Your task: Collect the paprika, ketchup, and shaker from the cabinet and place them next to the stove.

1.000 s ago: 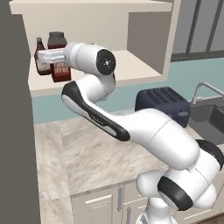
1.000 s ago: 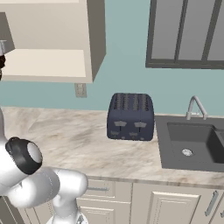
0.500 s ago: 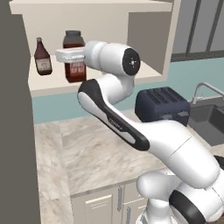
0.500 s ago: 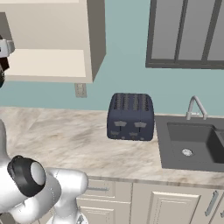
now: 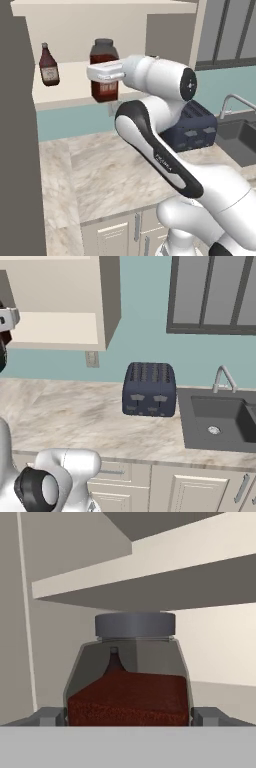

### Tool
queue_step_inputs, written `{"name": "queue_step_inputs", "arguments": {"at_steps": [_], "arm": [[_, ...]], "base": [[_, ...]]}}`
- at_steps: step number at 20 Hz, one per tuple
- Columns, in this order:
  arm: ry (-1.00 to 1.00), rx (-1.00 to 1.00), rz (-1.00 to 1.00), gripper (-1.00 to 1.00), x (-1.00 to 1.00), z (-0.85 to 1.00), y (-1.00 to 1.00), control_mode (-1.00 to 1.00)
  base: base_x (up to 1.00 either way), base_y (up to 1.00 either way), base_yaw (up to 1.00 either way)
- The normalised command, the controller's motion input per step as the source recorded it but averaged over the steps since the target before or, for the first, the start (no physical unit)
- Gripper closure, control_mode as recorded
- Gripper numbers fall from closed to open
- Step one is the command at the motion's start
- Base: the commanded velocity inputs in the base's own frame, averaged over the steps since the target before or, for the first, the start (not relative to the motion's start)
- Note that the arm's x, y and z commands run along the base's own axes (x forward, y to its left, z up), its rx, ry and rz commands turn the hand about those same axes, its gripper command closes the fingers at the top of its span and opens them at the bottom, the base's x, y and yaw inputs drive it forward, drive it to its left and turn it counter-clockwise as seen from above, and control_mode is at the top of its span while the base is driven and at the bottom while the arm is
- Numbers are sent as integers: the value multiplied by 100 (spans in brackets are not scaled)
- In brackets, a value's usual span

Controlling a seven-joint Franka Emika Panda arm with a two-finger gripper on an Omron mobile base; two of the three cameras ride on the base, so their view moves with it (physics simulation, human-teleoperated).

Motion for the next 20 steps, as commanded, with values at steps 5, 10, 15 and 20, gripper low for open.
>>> {"name": "queue_step_inputs", "arguments": {"at_steps": [5,10,15,20], "arm": [[-2,0,3,100,-48,1,-35,-100],[0,0,0,100,-42,0,-20,-100],[0,0,0,100,-42,0,-22,-100],[0,0,0,100,-40,0,-25,-100]], "base": [[0,0,0],[0,0,0],[0,0,0],[0,0,0]]}}
